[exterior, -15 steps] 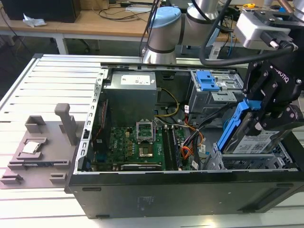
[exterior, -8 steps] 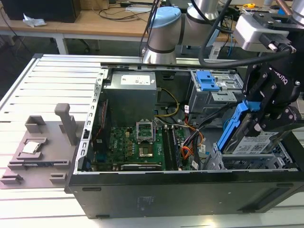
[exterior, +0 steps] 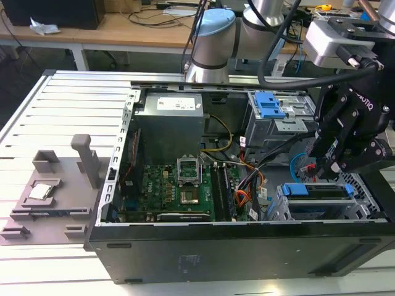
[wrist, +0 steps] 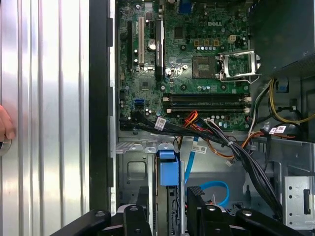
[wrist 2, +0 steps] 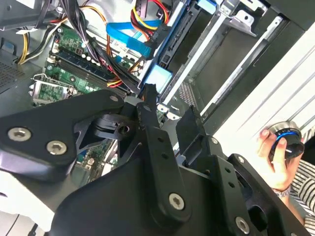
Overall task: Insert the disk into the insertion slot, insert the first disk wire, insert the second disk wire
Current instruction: 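Insert the disk into the insertion slot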
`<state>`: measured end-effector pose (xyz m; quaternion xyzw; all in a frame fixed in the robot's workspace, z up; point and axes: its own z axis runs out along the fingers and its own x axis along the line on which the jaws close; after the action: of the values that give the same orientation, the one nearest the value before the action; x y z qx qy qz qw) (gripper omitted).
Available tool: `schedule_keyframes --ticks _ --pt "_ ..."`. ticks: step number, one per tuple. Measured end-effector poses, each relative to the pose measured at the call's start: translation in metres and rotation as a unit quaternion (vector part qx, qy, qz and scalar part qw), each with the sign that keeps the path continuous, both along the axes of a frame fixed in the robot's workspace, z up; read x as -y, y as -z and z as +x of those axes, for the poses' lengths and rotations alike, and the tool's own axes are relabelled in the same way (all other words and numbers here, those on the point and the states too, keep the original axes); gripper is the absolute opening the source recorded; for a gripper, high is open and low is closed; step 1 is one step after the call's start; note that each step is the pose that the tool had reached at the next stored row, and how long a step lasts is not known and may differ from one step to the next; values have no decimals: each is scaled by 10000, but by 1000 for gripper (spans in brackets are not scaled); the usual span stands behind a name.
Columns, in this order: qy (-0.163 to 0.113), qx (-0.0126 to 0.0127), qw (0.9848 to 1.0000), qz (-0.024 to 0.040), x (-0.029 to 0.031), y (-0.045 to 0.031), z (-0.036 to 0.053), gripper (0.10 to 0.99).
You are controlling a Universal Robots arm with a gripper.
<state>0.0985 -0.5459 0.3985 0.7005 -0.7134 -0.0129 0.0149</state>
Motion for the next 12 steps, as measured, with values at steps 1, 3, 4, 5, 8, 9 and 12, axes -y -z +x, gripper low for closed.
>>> schedule_keyframes --ticks 1,3,4,5,8,9,12 --pt "0 0 10000 0 0 1 0 424" --pt "0 0 10000 0 0 4 0 294" --pt "0 0 10000 1 0 4 0 294" --pt "0 0 10000 0 0 5 0 235" --pt "0 0 10000 0 0 10 0 106" --pt "0 0 10000 0 0 11 0 106" --pt "0 0 10000 1 0 14 4 106"
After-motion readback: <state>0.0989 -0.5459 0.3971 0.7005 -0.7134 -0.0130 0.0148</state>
